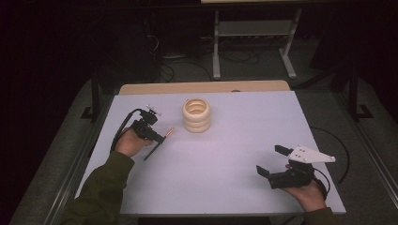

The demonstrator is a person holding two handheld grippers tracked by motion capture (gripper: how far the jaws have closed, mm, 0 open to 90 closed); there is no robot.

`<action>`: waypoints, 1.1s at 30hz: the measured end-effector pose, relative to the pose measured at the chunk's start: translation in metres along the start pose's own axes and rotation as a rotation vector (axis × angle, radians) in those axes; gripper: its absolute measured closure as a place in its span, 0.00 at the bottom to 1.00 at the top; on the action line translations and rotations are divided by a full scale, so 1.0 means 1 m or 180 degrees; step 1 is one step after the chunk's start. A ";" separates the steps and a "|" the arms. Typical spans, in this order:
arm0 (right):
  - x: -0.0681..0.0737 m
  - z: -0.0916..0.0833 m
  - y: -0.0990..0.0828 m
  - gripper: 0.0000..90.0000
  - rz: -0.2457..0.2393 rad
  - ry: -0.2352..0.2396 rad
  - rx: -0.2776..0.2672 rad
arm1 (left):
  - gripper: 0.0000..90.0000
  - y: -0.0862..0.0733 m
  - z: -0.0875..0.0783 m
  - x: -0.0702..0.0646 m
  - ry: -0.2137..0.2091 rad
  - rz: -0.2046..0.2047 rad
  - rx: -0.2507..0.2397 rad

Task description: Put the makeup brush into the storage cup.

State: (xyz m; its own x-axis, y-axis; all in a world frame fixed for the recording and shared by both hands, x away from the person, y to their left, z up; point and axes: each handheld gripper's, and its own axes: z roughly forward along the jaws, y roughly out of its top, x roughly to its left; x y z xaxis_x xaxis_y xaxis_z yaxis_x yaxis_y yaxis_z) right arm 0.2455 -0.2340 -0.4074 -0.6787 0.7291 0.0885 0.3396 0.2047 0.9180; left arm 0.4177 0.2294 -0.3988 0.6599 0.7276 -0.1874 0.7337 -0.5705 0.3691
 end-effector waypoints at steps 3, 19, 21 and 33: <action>0.000 0.000 0.000 0.00 -0.0001 0.0001 0.0001 | 0.93 -0.003 -0.002 -0.002 -0.0059 -0.0144 -0.0175; 0.000 0.000 0.000 0.00 0.0002 -0.0002 0.0004 | 0.93 -0.016 -0.019 -0.001 -0.0155 -0.0117 -0.0710; 0.000 0.000 0.000 0.00 0.0001 -0.0003 -0.0001 | 0.93 -0.018 -0.021 -0.001 -0.0171 -0.0145 -0.0784; 0.000 0.000 0.000 0.00 -0.0007 0.0001 0.0004 | 0.93 -0.026 -0.030 0.002 -0.0173 -0.0122 -0.1186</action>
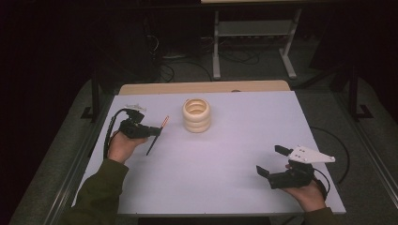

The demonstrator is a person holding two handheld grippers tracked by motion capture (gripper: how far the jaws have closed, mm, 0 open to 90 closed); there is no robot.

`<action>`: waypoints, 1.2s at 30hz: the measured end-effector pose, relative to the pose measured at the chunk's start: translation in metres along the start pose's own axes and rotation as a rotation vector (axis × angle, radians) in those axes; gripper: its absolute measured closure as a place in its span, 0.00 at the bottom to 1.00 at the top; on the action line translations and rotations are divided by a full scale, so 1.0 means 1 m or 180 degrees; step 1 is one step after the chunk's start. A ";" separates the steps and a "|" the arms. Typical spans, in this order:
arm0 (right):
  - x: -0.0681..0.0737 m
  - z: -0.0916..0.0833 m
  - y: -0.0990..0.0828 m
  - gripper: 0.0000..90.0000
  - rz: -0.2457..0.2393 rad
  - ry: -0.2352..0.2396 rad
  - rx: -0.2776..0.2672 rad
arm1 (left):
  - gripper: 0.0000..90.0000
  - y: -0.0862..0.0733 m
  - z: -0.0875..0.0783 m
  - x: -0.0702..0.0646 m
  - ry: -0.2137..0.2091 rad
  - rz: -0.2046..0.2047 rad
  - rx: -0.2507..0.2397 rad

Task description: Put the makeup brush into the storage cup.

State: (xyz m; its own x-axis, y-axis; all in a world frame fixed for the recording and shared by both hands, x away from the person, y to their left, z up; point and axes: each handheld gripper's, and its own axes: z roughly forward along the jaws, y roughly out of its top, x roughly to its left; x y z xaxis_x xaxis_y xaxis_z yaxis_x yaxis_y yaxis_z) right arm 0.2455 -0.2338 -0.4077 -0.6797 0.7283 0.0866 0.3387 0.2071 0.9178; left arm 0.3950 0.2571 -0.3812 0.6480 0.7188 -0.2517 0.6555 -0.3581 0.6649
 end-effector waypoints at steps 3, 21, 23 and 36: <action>0.000 0.000 0.000 0.00 0.0006 -0.0002 -0.0001 | 0.93 0.000 -0.003 -0.001 -0.0017 0.0032 -0.0110; 0.000 0.000 0.000 0.00 0.0016 0.0001 -0.0007 | 0.93 0.006 -0.017 -0.007 -0.0058 0.0170 -0.0581; 0.000 0.001 0.000 0.00 0.0006 0.0005 -0.0006 | 0.93 0.008 -0.018 -0.008 -0.0057 0.0192 -0.0633; 0.000 -0.001 0.000 0.00 0.0011 -0.0002 -0.0017 | 0.93 0.023 -0.021 -0.013 -0.0106 0.0304 -0.0824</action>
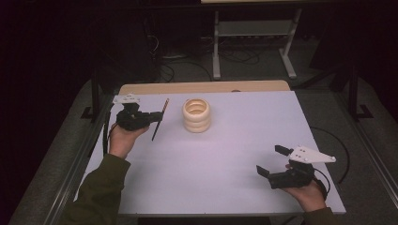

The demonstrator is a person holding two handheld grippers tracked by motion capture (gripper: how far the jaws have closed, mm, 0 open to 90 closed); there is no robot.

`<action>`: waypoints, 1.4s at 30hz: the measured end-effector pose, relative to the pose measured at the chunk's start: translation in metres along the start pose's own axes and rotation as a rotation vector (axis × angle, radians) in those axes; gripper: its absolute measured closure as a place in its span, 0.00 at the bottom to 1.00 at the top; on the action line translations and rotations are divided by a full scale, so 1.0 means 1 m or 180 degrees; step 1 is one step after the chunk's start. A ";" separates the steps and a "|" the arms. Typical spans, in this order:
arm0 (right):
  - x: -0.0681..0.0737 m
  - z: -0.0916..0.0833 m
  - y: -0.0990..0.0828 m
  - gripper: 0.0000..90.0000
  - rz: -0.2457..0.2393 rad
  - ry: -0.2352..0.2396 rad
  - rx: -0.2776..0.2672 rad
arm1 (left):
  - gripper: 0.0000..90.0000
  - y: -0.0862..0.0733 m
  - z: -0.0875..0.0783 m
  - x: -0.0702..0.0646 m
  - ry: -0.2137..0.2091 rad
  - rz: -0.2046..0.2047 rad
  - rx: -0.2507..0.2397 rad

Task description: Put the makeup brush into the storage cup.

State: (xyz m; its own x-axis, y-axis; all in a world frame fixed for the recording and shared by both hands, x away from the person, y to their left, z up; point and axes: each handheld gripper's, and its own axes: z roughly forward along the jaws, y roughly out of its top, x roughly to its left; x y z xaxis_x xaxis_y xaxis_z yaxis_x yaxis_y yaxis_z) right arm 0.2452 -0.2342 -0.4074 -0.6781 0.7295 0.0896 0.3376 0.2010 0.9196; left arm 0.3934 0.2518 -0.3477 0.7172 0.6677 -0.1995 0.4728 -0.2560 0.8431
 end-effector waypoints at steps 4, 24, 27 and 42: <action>0.000 0.001 0.000 0.00 0.0003 0.0008 0.0008 | 0.93 0.004 0.002 -0.002 -0.0019 0.0004 -0.0038; 0.000 0.000 0.000 0.00 0.0004 0.0010 -0.0016 | 0.93 0.022 0.012 -0.004 -0.0094 0.0078 -0.0160; 0.000 0.000 0.000 0.00 0.0008 0.0013 -0.0002 | 0.93 0.026 0.014 -0.004 -0.0099 0.0090 -0.0192; 0.000 -0.001 0.000 0.00 0.0003 0.0016 -0.0023 | 0.93 0.044 0.028 -0.008 -0.0168 0.0182 -0.0301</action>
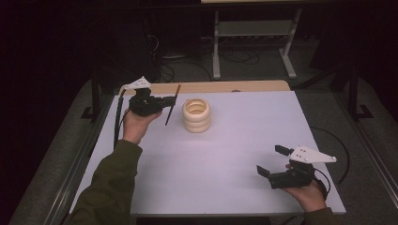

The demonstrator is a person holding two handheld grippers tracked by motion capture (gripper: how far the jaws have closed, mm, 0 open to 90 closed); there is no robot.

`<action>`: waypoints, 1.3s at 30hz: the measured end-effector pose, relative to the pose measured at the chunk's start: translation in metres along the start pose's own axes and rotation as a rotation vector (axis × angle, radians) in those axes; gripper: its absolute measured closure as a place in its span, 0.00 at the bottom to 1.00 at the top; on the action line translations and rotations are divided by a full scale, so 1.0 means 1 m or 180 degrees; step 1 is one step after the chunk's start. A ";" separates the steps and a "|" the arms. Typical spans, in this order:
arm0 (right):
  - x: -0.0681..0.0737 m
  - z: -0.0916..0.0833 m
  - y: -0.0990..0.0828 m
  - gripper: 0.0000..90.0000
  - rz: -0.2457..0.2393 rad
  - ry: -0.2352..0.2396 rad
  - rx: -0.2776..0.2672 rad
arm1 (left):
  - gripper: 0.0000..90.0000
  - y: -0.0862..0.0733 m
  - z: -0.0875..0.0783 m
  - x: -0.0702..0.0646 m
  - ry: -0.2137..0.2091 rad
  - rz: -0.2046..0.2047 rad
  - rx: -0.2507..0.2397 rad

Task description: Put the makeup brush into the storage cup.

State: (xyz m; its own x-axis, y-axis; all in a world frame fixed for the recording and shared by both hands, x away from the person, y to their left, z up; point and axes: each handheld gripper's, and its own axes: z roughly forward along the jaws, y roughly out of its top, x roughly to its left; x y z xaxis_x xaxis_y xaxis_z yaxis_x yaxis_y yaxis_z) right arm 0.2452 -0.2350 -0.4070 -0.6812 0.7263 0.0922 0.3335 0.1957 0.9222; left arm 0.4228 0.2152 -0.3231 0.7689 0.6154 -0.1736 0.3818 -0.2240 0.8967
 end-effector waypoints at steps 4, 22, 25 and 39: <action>0.000 0.000 0.000 0.00 0.0001 0.0000 -0.0005 | 0.93 0.004 0.004 0.000 -0.0013 0.0050 0.0010; -0.001 -0.002 0.001 0.00 -0.0008 0.0011 -0.0032 | 0.93 0.016 0.022 0.001 -0.0092 0.0070 -0.0150; -0.001 -0.002 0.002 0.00 -0.0001 0.0017 -0.0035 | 0.93 0.016 0.025 0.003 -0.0094 0.0043 -0.0175; 0.000 0.000 0.002 0.00 0.0003 0.0034 -0.0036 | 0.93 0.024 0.034 0.010 -0.0105 0.0047 -0.0316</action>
State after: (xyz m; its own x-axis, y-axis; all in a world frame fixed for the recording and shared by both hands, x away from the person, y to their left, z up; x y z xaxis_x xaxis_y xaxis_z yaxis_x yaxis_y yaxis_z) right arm 0.2455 -0.2348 -0.4052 -0.6877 0.7195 0.0971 0.3269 0.1875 0.9263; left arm 0.4576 0.1904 -0.3173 0.7912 0.5869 -0.1718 0.3187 -0.1559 0.9349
